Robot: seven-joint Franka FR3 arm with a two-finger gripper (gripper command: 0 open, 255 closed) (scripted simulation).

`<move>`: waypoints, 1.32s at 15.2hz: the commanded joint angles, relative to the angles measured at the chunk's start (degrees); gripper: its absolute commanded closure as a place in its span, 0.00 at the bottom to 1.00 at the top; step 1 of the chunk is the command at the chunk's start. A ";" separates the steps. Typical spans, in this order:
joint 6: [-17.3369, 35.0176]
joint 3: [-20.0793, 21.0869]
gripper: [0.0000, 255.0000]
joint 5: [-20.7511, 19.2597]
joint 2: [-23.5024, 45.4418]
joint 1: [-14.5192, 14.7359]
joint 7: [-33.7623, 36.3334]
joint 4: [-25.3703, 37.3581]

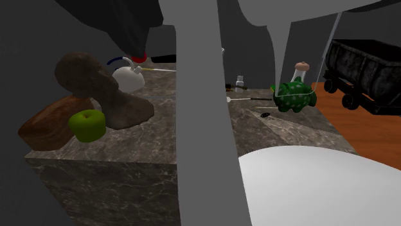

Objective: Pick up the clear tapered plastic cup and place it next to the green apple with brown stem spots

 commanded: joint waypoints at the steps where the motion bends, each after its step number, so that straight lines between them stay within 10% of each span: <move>1: -0.62 1.12 1.00 -0.25 -0.21 1.69 2.81 0.05; 20: -8.72 10.34 1.00 1.60 8.12 14.62 24.52 12.94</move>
